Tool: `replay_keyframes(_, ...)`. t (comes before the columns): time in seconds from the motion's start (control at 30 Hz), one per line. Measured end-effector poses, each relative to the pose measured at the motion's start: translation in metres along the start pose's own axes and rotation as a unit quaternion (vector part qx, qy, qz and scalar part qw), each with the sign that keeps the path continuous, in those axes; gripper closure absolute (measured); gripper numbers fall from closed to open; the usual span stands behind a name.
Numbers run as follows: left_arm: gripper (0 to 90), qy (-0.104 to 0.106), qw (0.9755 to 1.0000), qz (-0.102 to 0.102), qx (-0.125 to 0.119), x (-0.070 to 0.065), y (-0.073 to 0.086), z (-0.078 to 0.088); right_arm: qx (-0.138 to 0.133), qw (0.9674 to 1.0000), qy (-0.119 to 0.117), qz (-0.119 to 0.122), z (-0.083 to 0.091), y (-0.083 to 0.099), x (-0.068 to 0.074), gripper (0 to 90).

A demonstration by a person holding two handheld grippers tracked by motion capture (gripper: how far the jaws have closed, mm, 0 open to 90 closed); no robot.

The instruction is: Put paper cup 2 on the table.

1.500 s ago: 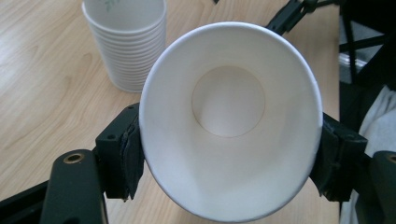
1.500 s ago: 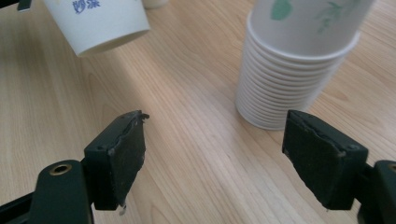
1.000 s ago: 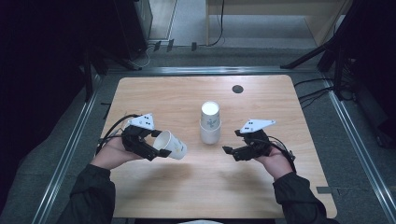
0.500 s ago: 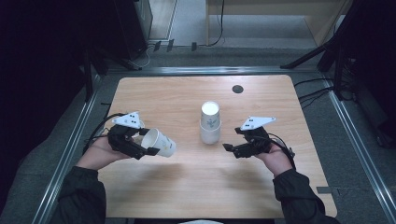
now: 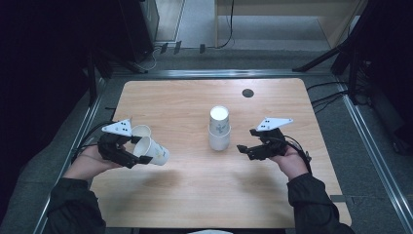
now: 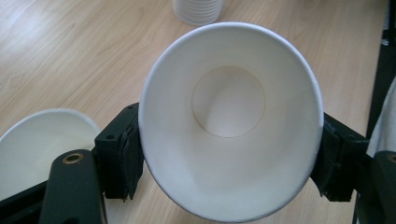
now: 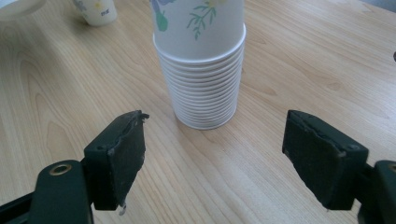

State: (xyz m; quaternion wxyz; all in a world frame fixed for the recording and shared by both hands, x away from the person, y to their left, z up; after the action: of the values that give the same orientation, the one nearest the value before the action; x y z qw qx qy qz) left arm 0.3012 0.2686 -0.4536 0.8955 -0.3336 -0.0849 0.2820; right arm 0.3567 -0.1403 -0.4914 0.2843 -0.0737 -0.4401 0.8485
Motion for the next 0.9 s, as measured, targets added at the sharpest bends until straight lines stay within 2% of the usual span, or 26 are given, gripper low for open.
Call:
replay_keyframes(0.23, 24.0, -0.021, 0.9997, 0.007, 0.009, 0.009, 0.011, 0.010, 0.007, 1.0000, 0.000, 0.006, -0.001, 0.001, -0.002, 21.7)
replay_keyframes(0.4, 24.0, -0.045, 0.9981, 0.012, 0.040, 0.016, 0.021, 0.013, 0.015, 0.9998, 0.001, 0.010, -0.003, 0.002, -0.001, 21.7)
replay_keyframes(0.57, 24.0, -0.057, 0.9966, 0.022, 0.055, 0.022, 0.028, 0.012, 0.018, 0.9998, 0.002, 0.012, -0.004, 0.003, -0.001, 21.7)
replay_keyframes(0.77, 24.0, -0.070, 0.9928, 0.024, 0.094, 0.026, 0.039, 0.007, 0.018, 0.9998, 0.001, 0.012, -0.004, 0.003, -0.001, 21.7)
replay_keyframes(0.9, 23.8, -0.086, 0.9888, 0.026, 0.119, 0.029, 0.043, 0.001, 0.018, 0.9998, 0.001, 0.011, -0.004, 0.003, -0.001, 21.7)
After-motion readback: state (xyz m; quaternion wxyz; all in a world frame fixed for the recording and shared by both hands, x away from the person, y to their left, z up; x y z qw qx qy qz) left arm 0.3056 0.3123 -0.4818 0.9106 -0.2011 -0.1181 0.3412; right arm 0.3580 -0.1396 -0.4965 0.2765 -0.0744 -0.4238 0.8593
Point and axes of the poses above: each handheld gripper's, and its own axes: z roughly backward along the jaws, y roughly out of its underside, x roughly to its left, the point moved 4 cm from there along -z, roughly forward along the jaws, and after that the axes turned 4 degrees about -y, right-handed, at the moved point
